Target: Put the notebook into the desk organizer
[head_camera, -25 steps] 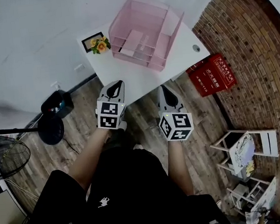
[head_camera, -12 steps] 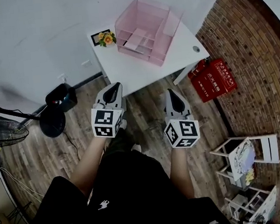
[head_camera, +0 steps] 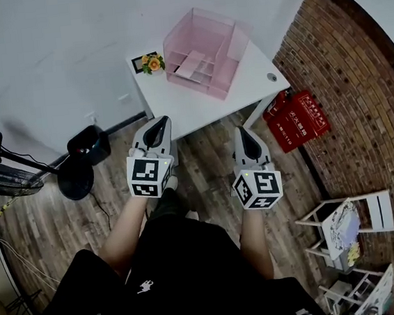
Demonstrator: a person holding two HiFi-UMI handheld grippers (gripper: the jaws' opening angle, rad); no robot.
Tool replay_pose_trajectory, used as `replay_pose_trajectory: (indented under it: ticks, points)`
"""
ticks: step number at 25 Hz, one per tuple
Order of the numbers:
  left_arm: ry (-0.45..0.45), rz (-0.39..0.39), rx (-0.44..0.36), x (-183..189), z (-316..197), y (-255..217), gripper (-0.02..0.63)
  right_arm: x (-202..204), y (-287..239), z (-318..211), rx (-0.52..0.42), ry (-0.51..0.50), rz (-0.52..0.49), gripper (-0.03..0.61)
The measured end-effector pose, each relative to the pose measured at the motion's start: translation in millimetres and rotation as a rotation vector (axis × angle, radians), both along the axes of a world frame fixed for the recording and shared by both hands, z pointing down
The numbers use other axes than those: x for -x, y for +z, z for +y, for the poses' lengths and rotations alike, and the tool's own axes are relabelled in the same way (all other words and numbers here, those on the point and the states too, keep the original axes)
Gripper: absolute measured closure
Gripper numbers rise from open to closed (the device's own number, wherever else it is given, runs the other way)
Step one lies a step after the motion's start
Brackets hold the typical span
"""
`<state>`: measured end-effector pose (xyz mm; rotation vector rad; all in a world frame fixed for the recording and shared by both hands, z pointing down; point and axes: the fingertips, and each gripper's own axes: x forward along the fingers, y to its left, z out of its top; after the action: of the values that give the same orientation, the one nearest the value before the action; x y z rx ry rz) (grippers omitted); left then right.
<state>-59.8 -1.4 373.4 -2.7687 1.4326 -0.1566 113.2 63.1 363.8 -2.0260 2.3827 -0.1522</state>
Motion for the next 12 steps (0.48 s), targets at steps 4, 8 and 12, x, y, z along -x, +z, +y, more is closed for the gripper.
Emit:
replay_pose_trajectory:
  ticks: [4,8,12]
  points:
    - [-0.004,0.000,0.000,1.0,1.4,0.2,0.611,0.3,-0.4,1.3,-0.002,0.000,0.001,0.577]
    - [-0.002,0.010,0.007,3.2,1.2,-0.2,0.611,2.4,-2.9,1.1,-0.005,-0.002,0.006,0.577]
    - [0.010,0.034,0.038,2.7,0.4,3.1,0.611,2.3,-2.6,-1.0,-0.006,-0.005,0.004,0.577]
